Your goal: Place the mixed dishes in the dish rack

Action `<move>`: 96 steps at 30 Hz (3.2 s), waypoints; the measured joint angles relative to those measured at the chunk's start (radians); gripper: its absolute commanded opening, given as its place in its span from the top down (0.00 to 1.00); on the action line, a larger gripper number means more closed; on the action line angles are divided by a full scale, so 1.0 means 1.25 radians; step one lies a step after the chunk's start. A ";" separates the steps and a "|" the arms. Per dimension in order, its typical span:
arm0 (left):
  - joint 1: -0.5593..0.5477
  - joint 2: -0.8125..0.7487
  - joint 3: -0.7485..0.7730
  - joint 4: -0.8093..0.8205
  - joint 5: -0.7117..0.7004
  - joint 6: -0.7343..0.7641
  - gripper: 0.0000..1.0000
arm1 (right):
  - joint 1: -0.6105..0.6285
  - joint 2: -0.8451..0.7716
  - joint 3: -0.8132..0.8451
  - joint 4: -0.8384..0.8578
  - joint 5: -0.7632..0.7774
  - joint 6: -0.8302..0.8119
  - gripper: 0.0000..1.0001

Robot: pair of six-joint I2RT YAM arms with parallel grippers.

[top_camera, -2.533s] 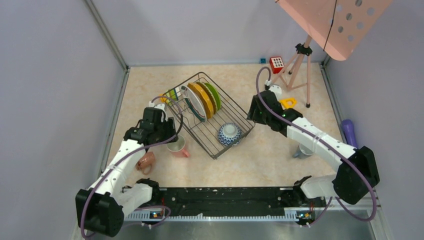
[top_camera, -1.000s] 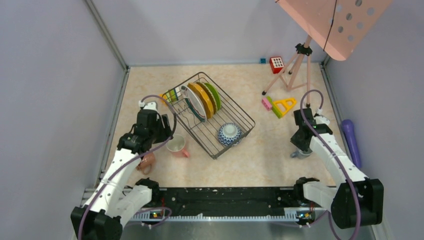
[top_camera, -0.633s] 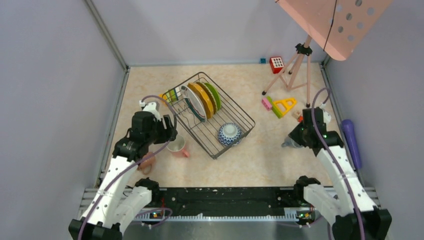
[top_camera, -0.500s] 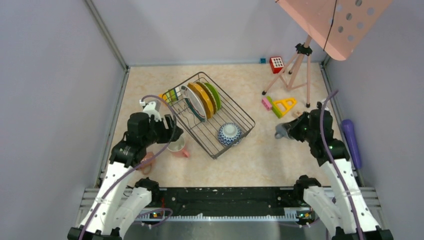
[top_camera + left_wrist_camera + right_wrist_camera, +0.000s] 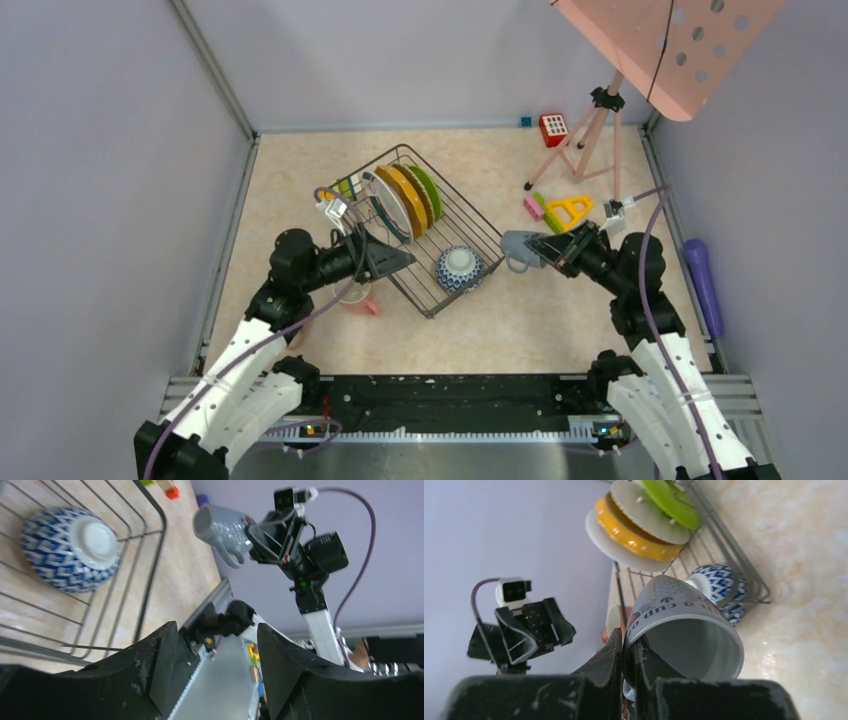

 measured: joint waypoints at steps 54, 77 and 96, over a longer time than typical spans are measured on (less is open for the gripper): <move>-0.464 0.420 0.240 0.263 -0.303 -0.080 1.00 | 0.139 0.089 -0.048 0.535 -0.103 0.138 0.35; -0.450 0.463 0.287 -0.200 -0.711 0.854 1.00 | 0.143 0.109 0.188 -0.100 0.121 -0.283 0.23; -0.421 0.721 0.402 -0.165 -0.803 0.911 1.00 | 0.121 0.075 0.227 -0.176 0.136 -0.345 0.24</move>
